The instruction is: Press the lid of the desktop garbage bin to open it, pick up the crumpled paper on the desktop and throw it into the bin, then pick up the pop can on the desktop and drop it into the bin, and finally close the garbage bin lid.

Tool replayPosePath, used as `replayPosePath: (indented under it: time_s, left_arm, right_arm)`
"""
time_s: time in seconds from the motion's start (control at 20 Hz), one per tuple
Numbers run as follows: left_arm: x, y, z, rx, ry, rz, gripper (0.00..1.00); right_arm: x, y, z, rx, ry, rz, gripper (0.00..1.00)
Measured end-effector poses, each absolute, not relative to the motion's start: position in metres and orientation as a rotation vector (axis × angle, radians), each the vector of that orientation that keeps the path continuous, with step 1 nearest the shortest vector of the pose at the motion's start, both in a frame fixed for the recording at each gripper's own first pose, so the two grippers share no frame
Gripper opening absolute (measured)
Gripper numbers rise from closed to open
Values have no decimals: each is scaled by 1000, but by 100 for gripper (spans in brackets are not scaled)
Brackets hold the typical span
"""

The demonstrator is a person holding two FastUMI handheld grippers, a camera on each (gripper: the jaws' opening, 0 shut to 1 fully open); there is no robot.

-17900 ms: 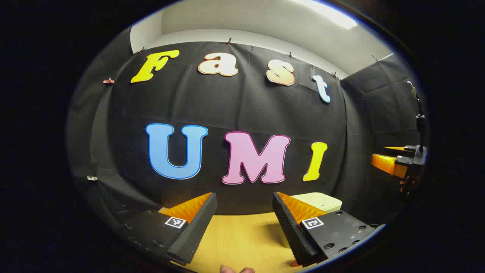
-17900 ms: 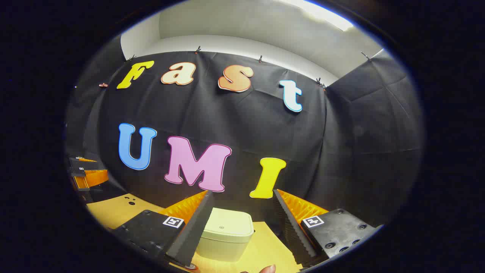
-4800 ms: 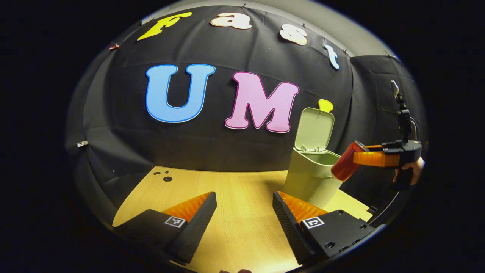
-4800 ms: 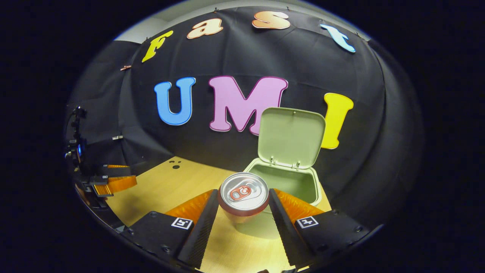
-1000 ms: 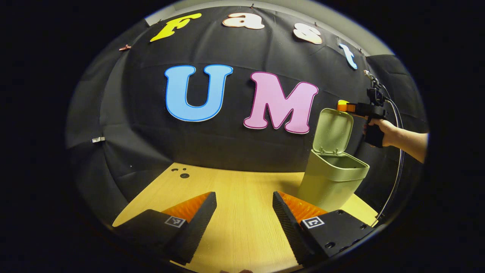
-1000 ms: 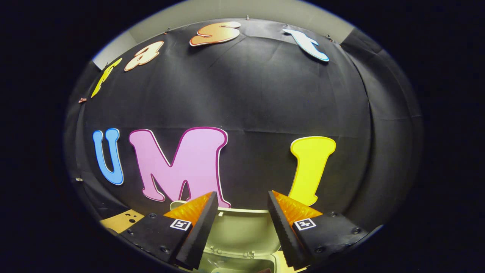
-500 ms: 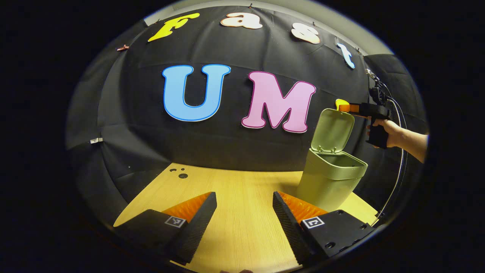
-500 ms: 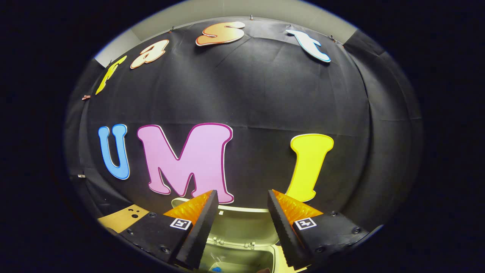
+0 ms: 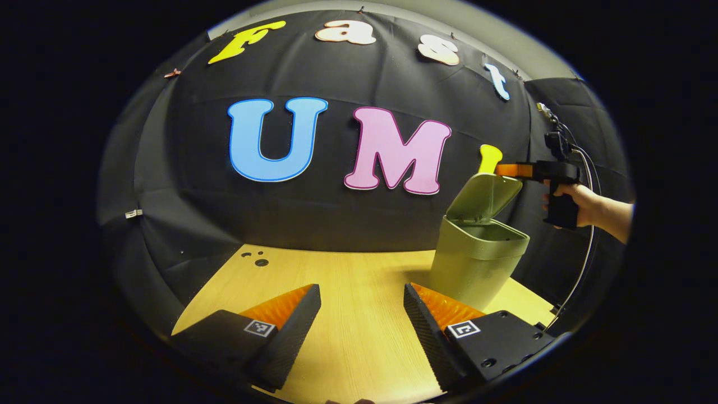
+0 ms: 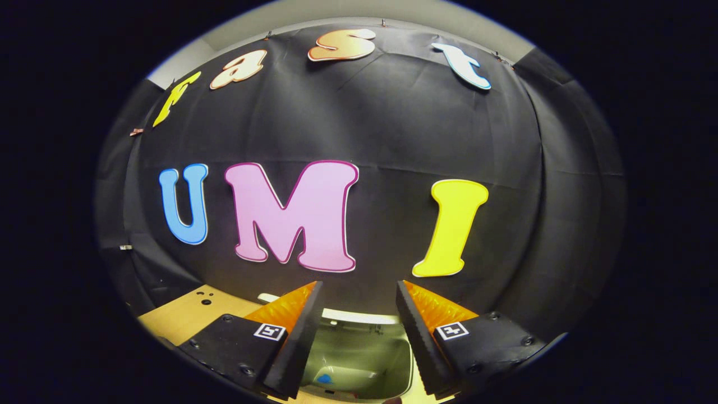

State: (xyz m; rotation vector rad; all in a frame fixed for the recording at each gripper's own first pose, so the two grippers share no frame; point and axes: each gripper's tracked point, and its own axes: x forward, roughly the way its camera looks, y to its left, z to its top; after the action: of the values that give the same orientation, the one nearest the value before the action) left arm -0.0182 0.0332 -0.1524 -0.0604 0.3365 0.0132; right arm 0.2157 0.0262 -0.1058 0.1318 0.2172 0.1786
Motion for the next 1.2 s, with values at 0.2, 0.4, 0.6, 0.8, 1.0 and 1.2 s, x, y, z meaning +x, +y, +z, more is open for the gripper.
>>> replayPosePath:
  time_s: [0.2,0.4,0.6,0.8,1.0,1.2]
  left_arm:
    - [-24,31,-153,-60,339,0,95]
    - [-29,28,-155,-65,346,1,95]
    - [-33,29,-158,-69,354,9,96]
    - [-34,32,-158,-74,357,20,96]
    - [-33,32,-156,-65,355,21,96]
    - [-35,31,-158,-67,359,19,96]
  right_arm:
    - [195,36,-133,129,281,195,82]
    - [177,46,-166,128,350,212,82]
    - [165,56,-191,117,392,222,82]
    - [157,65,-206,124,414,227,82]
    - [151,67,-216,132,418,221,83]
    - [146,69,-221,166,413,219,85]
